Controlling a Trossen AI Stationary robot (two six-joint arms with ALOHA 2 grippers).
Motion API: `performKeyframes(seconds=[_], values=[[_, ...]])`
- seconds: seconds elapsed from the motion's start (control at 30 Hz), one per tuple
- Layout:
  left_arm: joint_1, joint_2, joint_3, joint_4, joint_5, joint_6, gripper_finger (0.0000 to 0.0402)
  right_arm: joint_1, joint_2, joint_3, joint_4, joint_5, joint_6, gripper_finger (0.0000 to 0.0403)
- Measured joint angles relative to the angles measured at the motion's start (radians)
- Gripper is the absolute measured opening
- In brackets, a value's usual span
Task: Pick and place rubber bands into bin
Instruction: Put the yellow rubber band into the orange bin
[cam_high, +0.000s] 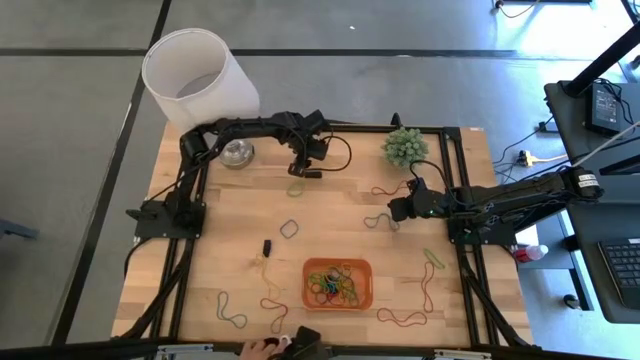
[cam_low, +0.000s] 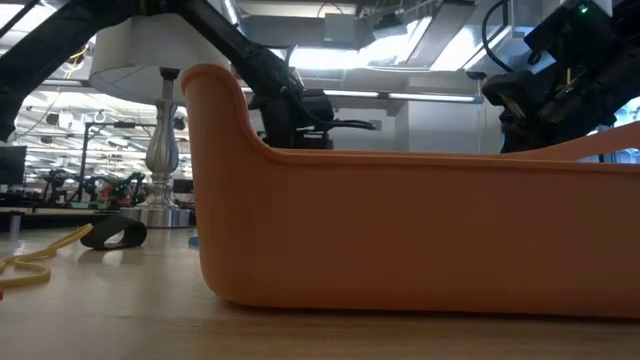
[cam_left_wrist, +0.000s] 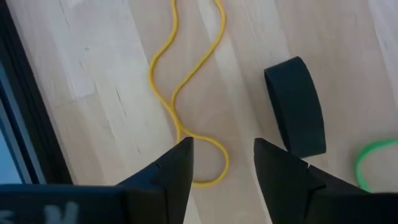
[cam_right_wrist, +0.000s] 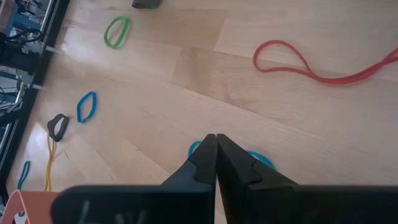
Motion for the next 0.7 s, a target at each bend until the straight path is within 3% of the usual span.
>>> performKeyframes(seconds=[0.27, 0.7], values=[[0.0, 0.0, 0.0, -0.003, 0.006, -0.101, 0.0159, 0.0, 0.0, 0.0, 0.0, 0.0, 0.0, 0.0012], [-0.002, 0.0, 0.0, -0.016, 0.01, -0.473, 0.0159, 0.0, 0.0, 0.0, 0.0, -0.001, -0.001, 0.0012]])
